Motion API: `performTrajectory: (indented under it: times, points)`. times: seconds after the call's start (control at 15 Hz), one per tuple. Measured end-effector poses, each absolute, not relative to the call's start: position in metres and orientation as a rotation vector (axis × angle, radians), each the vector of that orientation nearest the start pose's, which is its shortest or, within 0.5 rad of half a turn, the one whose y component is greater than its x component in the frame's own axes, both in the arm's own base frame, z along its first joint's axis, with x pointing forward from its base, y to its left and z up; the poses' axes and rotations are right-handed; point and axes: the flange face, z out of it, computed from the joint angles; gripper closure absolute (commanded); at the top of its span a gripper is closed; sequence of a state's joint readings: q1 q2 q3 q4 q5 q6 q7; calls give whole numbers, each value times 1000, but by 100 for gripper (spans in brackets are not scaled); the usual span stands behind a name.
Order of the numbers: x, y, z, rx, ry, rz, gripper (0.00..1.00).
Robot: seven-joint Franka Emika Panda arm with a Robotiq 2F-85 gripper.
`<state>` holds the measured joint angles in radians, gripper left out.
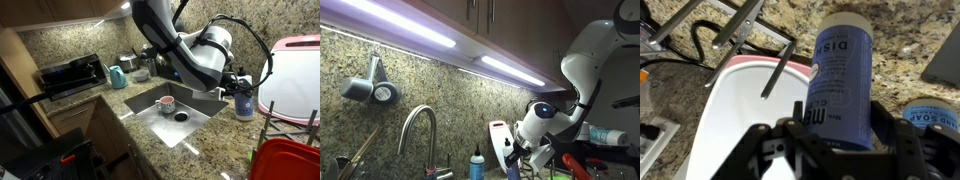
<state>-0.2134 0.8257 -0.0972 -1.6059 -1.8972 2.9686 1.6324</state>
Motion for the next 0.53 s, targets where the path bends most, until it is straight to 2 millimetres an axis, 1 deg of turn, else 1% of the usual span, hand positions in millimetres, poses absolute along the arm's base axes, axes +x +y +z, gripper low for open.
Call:
performTrajectory:
  times: [0.07,0.53]
  points:
    - [652,-134,141,-3346,80,-1204,64]
    - [653,-133,142,-3345,74,-1208,67]
